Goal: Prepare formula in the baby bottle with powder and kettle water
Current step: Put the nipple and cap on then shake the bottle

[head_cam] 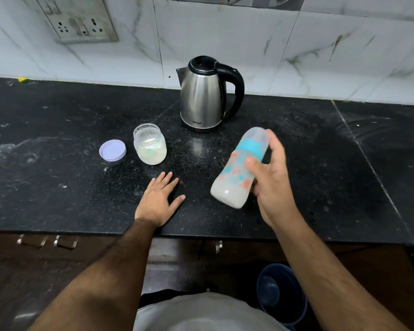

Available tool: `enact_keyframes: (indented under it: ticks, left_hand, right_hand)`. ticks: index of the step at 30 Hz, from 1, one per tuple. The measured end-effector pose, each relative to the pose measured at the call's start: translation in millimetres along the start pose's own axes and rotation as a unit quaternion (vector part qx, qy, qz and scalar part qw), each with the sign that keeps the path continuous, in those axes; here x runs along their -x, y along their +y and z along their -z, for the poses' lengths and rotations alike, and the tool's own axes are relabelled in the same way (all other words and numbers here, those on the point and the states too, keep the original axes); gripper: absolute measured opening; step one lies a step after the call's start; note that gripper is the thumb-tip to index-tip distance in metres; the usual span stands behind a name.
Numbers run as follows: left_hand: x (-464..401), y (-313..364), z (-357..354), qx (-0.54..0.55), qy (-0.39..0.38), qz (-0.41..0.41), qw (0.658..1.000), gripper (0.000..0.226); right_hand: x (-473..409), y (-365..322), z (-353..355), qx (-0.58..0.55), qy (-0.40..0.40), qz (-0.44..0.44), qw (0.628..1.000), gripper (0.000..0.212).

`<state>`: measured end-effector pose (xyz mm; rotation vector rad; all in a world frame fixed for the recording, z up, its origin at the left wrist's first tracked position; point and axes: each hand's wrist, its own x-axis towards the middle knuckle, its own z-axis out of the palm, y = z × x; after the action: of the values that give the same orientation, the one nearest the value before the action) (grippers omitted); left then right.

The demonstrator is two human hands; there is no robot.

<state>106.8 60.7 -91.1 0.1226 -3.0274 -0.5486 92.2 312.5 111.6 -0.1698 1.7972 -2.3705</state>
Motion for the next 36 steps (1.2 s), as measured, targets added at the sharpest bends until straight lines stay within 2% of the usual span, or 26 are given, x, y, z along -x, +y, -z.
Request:
enact_keyframes:
  ticks: [3, 4, 8, 12, 16, 18, 21, 23, 25, 27, 29, 32, 36]
  left_hand:
    - [0.2, 0.6, 0.6, 0.003, -0.003, -0.002, 1.0, 0.082]
    - [0.3, 1.0, 0.9, 0.003, -0.004, -0.002, 1.0, 0.082]
    - [0.0, 1.2, 3.2, 0.011, -0.01, 0.0, 1.0, 0.085]
    - [-0.9, 1.2, 4.9, 0.028, -0.018, 0.004, 0.999, 0.074]
    - [-4.1, 4.4, 9.3, 0.049, -0.031, 0.015, 0.998, 0.063]
    - [-6.3, 7.4, 12.6, 0.068, -0.03, 0.033, 0.997, 0.059]
    - [-10.8, 16.1, 20.8, 0.129, -0.004, 0.066, 0.989, 0.05]
    - [-15.7, 26.9, 31.2, 0.199, 0.031, 0.08, 0.976, 0.041]
    - [-22.4, 42.3, 46.8, 0.304, 0.051, 0.088, 0.947, 0.03]
    - [-30.1, 61.4, 67.2, 0.413, 0.041, 0.081, 0.906, 0.019]
    - [-36.5, 80.0, 87.6, 0.477, 0.023, 0.061, 0.877, 0.013]
    - [-44.1, 97.5, 113.2, 0.513, -0.006, 0.015, 0.858, 0.014]
    - [-49.9, 100.0, 129.5, 0.507, -0.045, -0.042, 0.86, 0.02]
  right_hand:
    - [-9.4, -1.6, 5.1, -0.012, 0.069, 0.019, 0.997, 0.067]
    - [-8.7, -0.1, 4.9, -0.004, 0.061, 0.015, 0.998, 0.068]
    - [4.7, 7.2, 2.2, 0.05, -0.054, -0.017, 0.997, 0.077]
    - [-1.8, 7.9, 7.9, 0.069, -0.044, 0.009, 0.997, 0.079]
    - [-15.0, 9.4, 15.7, 0.099, -0.069, -0.001, 0.993, 0.083]
    - [-22.9, 9.9, 20.3, 0.12, -0.088, -0.003, 0.989, 0.076]
    - [-33.9, 12.8, 25.6, 0.151, -0.095, -0.016, 0.984, 0.053]
    - [-38.6, 14.5, 27.1, 0.158, -0.095, -0.023, 0.983, 0.053]
    - [-43.3, 16.4, 28.3, 0.159, -0.098, -0.025, 0.982, 0.056]
    - [-48.9, 18.8, 28.9, 0.161, -0.105, -0.03, 0.981, 0.056]
    - [-54.4, 19.9, 27.3, 0.172, -0.112, -0.031, 0.978, 0.056]
    - [-62.0, 18.6, 21.0, 0.194, -0.117, -0.031, 0.973, 0.055]
    - [-69.7, 15.7, 9.7, 0.208, -0.116, -0.028, 0.971, 0.057]
